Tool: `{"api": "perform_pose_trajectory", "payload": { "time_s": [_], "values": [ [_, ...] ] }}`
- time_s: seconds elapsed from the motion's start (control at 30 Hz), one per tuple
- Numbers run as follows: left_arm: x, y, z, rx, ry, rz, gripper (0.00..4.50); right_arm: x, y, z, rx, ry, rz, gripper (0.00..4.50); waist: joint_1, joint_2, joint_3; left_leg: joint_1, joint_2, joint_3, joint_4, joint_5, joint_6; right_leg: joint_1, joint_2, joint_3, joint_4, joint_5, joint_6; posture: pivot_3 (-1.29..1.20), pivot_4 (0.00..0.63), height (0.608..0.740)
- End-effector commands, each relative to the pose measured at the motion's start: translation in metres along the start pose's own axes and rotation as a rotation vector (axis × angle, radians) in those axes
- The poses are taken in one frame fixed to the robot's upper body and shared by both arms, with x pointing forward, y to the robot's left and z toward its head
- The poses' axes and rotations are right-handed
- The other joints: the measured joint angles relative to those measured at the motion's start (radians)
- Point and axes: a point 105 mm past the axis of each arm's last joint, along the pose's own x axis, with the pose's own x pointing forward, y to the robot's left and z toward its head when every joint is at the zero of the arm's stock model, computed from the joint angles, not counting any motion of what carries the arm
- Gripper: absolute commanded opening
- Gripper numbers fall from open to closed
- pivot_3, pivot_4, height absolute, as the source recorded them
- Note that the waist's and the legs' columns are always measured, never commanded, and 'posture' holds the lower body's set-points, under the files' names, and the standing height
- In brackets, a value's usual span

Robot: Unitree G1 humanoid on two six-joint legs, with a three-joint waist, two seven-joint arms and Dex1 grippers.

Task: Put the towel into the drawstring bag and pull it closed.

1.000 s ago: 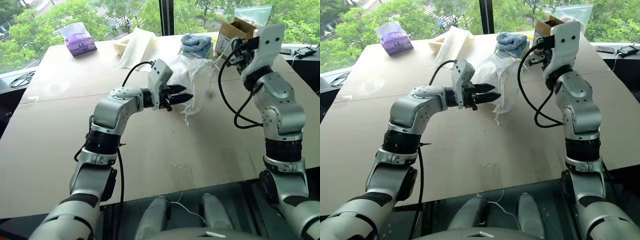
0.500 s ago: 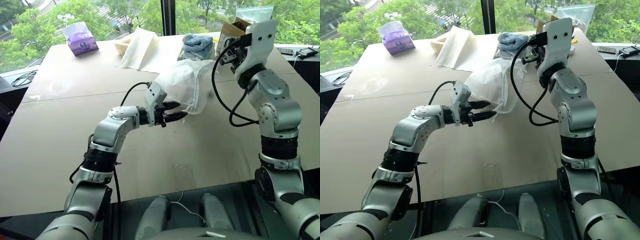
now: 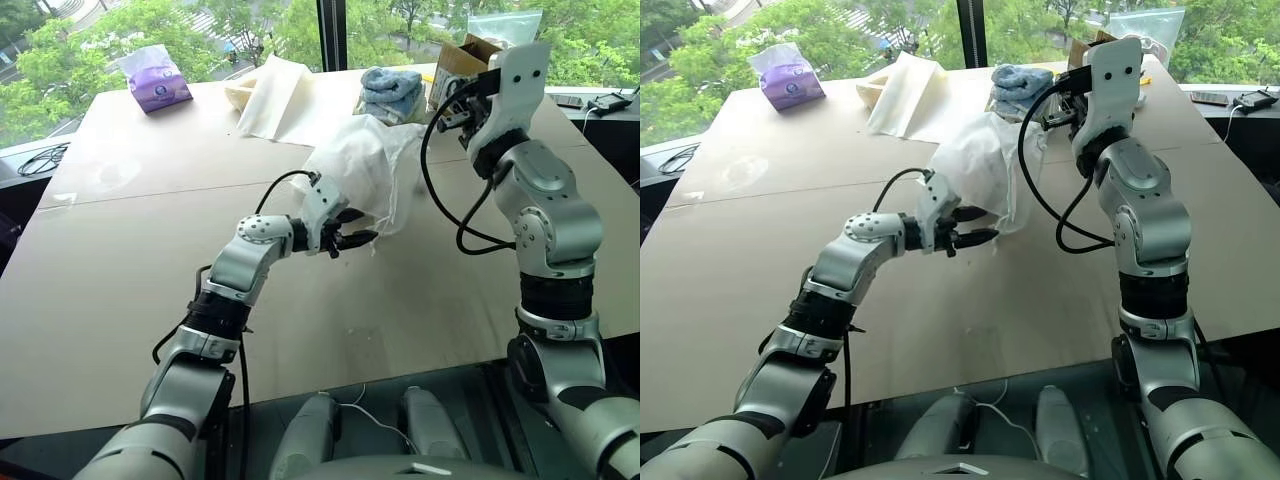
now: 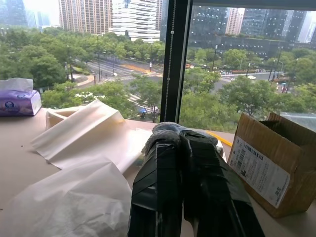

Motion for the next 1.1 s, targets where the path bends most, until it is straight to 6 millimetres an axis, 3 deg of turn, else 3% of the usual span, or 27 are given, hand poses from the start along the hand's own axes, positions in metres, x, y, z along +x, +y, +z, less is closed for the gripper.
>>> {"api": "perform_pose_trajectory", "payload": {
  "time_s": [0.03,0.3,0.43,0.73,0.93,1.1],
  "values": [
    [0.002,-0.005,0.003,0.017,-0.016,-0.017,2.64,-0.003,0.002,0.018,-0.015,-0.066,0.002,0.0,0.0,0.0,0.0,0.0,0.0,0.0,0.0,0.0,0.0,0.0,0.0,0.0,0.0,0.0,0.0,0.0,0.15,0.74],
    [-0.008,-0.002,0.008,-0.038,-0.048,-0.001,2.64,-0.004,0.002,0.015,-0.018,-0.055,0.002,0.0,0.0,0.0,0.0,0.0,0.0,0.0,0.0,0.0,0.0,0.0,0.0,0.0,0.0,0.0,0.0,0.0,0.15,0.74],
    [-0.009,-0.007,0.0,-0.03,-0.023,-0.012,2.64,-0.005,0.003,0.014,-0.015,-0.05,0.007,0.0,-0.001,0.0,0.0,0.0,0.0,0.0,0.0,0.0,0.0,0.0,0.0,0.0,0.0,0.0,0.0,0.0,0.15,0.74],
    [0.013,0.002,0.001,-0.101,-0.055,0.081,2.64,-0.005,0.004,0.014,-0.023,-0.052,0.013,0.0,0.001,0.0,0.0,0.0,0.0,0.0,0.0,0.0,0.0,0.0,0.0,0.0,0.0,0.0,0.0,0.0,0.15,0.74],
    [0.025,0.009,-0.014,-0.194,0.011,0.177,2.64,-0.007,0.003,0.013,-0.024,-0.051,0.003,0.0,0.0,0.0,0.0,0.0,0.0,0.0,0.0,0.0,0.0,0.0,0.0,0.0,0.0,0.0,0.0,0.0,0.15,0.74],
    [0.033,0.013,-0.014,-0.243,0.014,0.23,2.64,-0.008,0.002,0.013,-0.026,-0.053,-0.003,0.0,0.002,0.0,0.0,0.0,0.0,0.0,0.0,0.0,0.0,0.0,0.0,0.0,0.0,0.0,0.0,0.0,0.15,0.74]
  ]
}}
